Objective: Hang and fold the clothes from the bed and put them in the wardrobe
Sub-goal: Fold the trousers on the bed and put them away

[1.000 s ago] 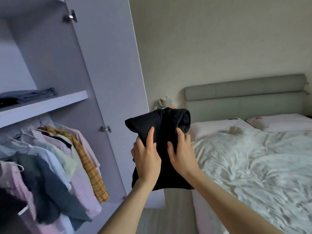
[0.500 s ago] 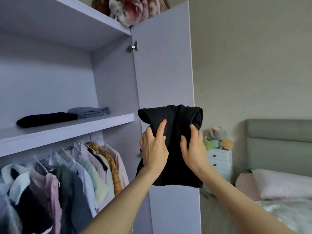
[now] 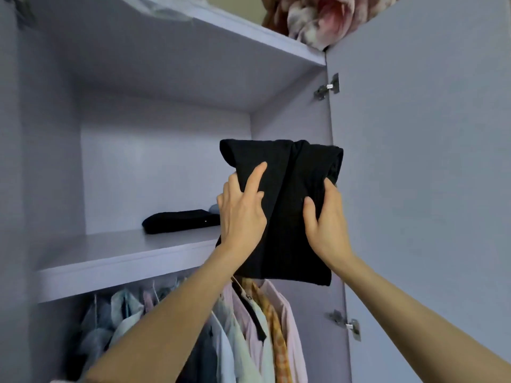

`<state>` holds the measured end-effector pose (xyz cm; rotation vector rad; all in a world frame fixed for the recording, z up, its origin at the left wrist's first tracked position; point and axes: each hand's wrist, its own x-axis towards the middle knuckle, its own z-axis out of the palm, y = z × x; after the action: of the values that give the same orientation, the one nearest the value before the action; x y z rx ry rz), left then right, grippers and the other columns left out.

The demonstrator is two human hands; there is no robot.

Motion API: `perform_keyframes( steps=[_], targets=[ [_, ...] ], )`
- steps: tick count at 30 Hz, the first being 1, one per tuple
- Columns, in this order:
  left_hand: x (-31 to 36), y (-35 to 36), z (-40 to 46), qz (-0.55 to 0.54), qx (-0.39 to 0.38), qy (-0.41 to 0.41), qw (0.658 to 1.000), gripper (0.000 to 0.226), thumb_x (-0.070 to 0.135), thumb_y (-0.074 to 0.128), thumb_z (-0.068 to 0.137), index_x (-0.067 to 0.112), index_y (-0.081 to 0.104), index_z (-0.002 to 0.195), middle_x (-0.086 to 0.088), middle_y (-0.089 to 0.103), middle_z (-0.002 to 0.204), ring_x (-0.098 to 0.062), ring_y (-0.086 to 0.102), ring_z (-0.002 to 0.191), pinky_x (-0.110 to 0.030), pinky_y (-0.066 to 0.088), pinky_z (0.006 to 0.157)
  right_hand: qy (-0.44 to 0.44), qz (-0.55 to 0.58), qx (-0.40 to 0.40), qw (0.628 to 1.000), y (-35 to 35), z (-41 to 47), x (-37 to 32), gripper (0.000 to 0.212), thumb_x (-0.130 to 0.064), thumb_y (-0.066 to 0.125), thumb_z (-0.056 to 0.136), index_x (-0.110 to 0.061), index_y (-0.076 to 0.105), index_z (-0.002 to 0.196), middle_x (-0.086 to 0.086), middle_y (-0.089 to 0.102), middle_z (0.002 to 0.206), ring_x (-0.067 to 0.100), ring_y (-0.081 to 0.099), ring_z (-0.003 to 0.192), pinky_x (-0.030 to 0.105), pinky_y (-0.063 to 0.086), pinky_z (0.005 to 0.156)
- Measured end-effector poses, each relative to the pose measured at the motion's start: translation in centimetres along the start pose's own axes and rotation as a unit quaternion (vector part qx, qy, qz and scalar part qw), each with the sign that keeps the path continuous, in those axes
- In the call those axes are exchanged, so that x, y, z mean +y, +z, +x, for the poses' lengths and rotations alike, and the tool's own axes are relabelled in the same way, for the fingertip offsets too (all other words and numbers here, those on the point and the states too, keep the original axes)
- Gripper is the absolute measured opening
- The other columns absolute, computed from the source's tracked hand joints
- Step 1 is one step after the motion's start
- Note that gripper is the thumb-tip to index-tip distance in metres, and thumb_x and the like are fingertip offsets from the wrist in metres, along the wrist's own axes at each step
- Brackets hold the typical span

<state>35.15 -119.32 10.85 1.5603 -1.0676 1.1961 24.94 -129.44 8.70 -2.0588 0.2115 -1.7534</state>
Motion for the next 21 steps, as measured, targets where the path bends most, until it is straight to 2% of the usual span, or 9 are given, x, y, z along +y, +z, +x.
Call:
perform_keyframes(
  steps=[2,6,8,10,12,15,19,21],
  targets=[
    [-3.7,0.0,2.6,0.004,0.019,-0.029,0.999,0.052,0.009,0.047,0.097,0.030,0.037,0.143,-0.017,0.042,0.129,-0.028,0.047,0.106,-0.042,0.040,0.096,-0.018,0.036,-0.009,0.999,3.9,3.1,0.0,0.048,-0.022,0.040,0.099,-0.012,0.026,0.144,0.007,0.039,0.136,-0.007,0.031,0.102,0.011,0.027,0.089],
    [-11.9,0.0,7.3,-0.012,0.042,-0.073,0.996,0.052,0.009,0.045,0.097,0.035,0.037,0.141,-0.013,0.039,0.130,-0.028,0.048,0.112,-0.049,0.041,0.100,-0.032,0.113,-0.038,0.992,11.9,8.4,0.3,0.049,-0.020,0.038,0.100,-0.015,0.023,0.146,0.004,0.036,0.143,0.001,0.036,0.115,0.014,0.025,0.097],
    [-15.5,0.0,9.5,-0.016,0.039,-0.088,0.995,0.051,0.009,0.045,0.098,0.037,0.038,0.139,-0.010,0.040,0.128,-0.026,0.049,0.112,-0.042,0.043,0.101,-0.029,0.141,-0.053,0.988,15.7,10.8,0.9,0.049,-0.020,0.037,0.100,-0.015,0.022,0.147,0.004,0.035,0.144,0.006,0.036,0.123,0.016,0.025,0.099],
    [-18.7,0.1,11.5,-0.008,0.022,-0.101,0.995,0.049,0.009,0.044,0.098,0.035,0.039,0.139,-0.006,0.042,0.126,-0.020,0.050,0.110,-0.029,0.041,0.094,-0.013,0.163,-0.061,0.985,19.2,12.5,1.7,0.049,-0.020,0.037,0.100,-0.016,0.022,0.147,0.004,0.036,0.143,0.008,0.038,0.123,0.019,0.026,0.100],
    [-21.9,0.8,13.3,0.024,-0.002,-0.102,0.994,0.048,0.008,0.044,0.098,0.034,0.040,0.139,-0.005,0.044,0.128,-0.016,0.049,0.110,-0.024,0.037,0.089,0.008,0.191,-0.062,0.980,22.7,13.9,2.9,0.048,-0.021,0.037,0.100,-0.017,0.023,0.146,0.005,0.038,0.142,0.016,0.041,0.126,0.024,0.029,0.100],
    [-26.6,2.2,15.7,0.083,-0.042,-0.093,0.991,0.048,0.008,0.044,0.098,0.033,0.040,0.138,-0.004,0.046,0.131,-0.018,0.048,0.116,-0.023,0.036,0.089,0.057,0.221,-0.085,0.970,27.4,15.3,4.4,0.049,-0.020,0.036,0.101,-0.018,0.019,0.146,0.008,0.040,0.139,0.024,0.044,0.123,0.031,0.033,0.100],
    [-33.3,6.1,18.9,0.186,-0.090,-0.069,0.976,0.048,0.009,0.045,0.097,0.033,0.041,0.138,-0.004,0.048,0.129,-0.022,0.050,0.114,-0.031,0.042,0.091,0.132,0.238,-0.148,0.951,34.0,17.9,7.0,0.052,-0.020,0.036,0.100,-0.018,0.012,0.146,0.016,0.040,0.138,0.031,0.048,0.117,0.040,0.038,0.101],
    [-35.8,8.0,20.9,0.232,-0.121,-0.068,0.963,0.049,0.010,0.044,0.096,0.035,0.039,0.139,-0.004,0.050,0.127,-0.024,0.051,0.114,-0.036,0.042,0.095,0.179,0.262,-0.172,0.933,36.3,19.5,7.7,0.052,-0.018,0.036,0.100,-0.016,0.010,0.145,0.017,0.038,0.138,0.030,0.048,0.114,0.036,0.037,0.098]
  ],
)
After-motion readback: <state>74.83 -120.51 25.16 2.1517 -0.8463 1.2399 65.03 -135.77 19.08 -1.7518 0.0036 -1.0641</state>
